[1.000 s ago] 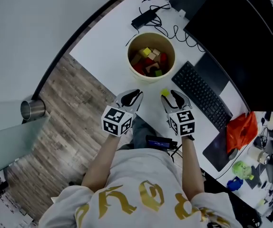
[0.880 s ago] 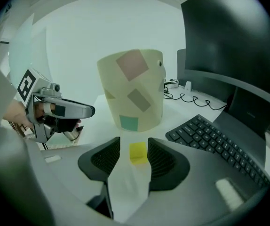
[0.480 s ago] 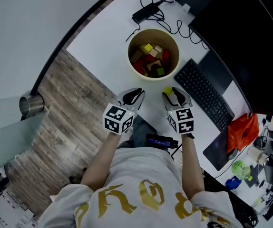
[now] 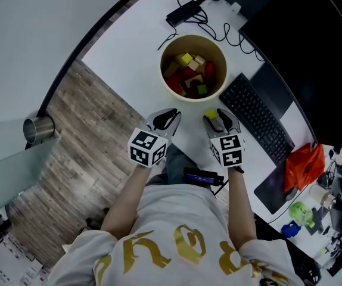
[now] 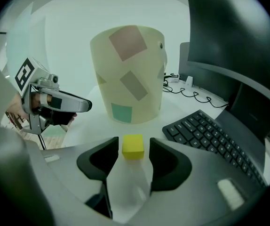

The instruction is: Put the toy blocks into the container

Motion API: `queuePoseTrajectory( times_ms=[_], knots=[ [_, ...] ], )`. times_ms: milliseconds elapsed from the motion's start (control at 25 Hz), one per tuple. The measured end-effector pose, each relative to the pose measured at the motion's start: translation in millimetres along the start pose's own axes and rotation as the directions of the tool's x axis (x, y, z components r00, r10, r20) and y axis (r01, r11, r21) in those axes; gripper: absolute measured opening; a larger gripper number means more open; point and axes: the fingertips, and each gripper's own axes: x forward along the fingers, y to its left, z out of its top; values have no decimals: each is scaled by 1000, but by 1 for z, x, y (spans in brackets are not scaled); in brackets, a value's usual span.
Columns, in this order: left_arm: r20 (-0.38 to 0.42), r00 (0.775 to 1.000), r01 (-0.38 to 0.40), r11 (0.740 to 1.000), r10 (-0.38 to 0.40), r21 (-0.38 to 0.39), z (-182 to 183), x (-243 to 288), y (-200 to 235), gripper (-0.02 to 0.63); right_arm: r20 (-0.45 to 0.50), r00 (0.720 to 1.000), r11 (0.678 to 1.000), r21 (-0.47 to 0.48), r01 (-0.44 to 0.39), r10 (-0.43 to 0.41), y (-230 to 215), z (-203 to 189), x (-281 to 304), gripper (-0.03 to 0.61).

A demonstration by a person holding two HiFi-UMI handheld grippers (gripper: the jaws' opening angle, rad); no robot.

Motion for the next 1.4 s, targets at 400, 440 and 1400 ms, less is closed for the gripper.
queuePoseTrajectory(
  times_ms=[400,440,1400],
  knots=[
    [-3,1000,-7,1000,7,-7,-2,1,3,51,-15,1000,1000,-4,-2,1,-1,-5,6,163],
    [-2,1000,-8,1000,8,-7,-2,1,3,51,-16,1000,1000,-2,-1,1,-1,-5,6,167],
    [59,998,-3,1000,2,14,20,-8,-13,51,55,998,999,17,39,-40,-2,11,-25,169]
  ],
)
